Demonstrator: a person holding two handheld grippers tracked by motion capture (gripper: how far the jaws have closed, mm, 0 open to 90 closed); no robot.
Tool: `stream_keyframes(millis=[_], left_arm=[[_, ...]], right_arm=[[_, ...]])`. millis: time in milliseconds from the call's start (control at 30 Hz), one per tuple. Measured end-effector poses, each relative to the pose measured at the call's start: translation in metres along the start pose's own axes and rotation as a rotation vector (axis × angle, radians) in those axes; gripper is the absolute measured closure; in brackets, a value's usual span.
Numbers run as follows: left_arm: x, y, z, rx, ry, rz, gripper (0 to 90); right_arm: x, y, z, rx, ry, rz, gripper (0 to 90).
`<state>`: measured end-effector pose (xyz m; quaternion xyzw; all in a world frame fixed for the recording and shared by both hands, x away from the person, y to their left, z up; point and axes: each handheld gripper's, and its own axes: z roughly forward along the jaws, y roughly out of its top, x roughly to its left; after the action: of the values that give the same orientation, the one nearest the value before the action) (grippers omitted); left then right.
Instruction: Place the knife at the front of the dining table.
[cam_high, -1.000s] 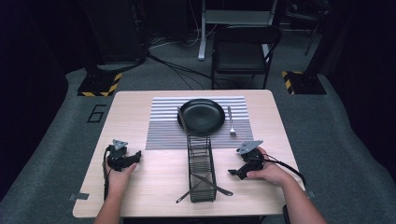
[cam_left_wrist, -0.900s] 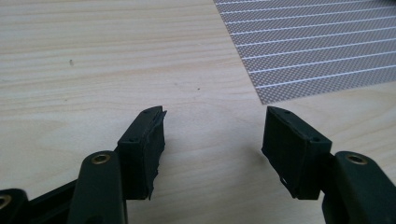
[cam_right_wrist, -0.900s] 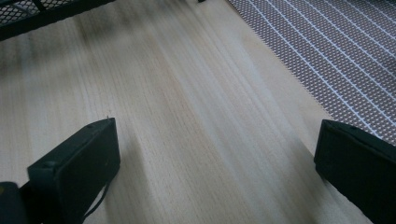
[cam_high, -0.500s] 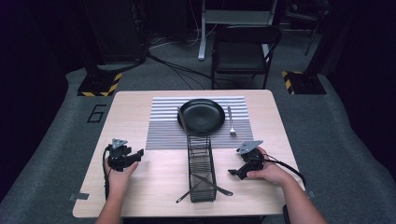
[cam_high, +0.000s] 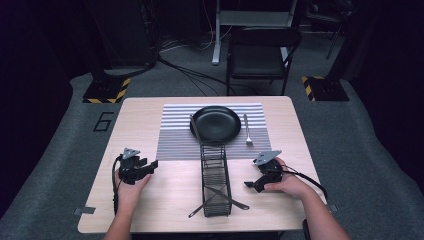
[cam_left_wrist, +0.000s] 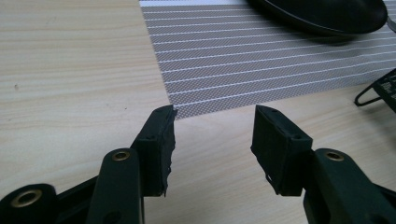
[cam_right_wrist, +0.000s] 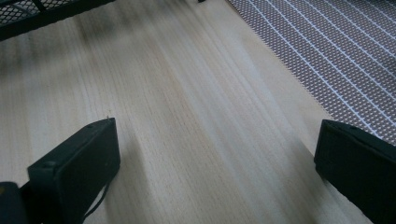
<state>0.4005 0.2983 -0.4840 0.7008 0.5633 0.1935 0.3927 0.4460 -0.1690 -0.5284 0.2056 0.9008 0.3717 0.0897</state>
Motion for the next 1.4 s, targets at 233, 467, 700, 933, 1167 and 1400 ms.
stream_keyframes(millis=[233, 467, 700, 933, 1167, 1400], left_arm=[[-0.012, 0.004, -0.002, 0.002, -0.027, 0.014, 50.3], [-0.021, 0.007, 0.004, 0.028, -0.036, 0.046, 50.0], [-0.039, 0.013, 0.01, 0.042, -0.064, 0.085, 50.0], [-0.058, 0.026, 0.007, 0.048, -0.099, 0.14, 52.3], [-0.074, 0.038, 0.003, 0.051, -0.146, 0.163, 53.2], [-0.085, 0.051, -0.001, 0.038, -0.163, 0.178, 53.1]], right_arm=[[0.0, 0.0, 0.0, -0.001, 0.0, 0.004, 0.0], [0.0, 0.0, 0.0, 0.0, 0.0, 0.0, 0.0], [0.0, 0.0, 0.0, -0.001, 0.0, 0.004, 0.0], [0.0, 0.0, 0.0, 0.002, 0.001, 0.005, 0.0], [0.0, 0.0, 0.0, 0.002, 0.0, 0.004, 0.0], [0.001, 0.0, 0.0, 0.0, 0.0, 0.008, 0.0]])
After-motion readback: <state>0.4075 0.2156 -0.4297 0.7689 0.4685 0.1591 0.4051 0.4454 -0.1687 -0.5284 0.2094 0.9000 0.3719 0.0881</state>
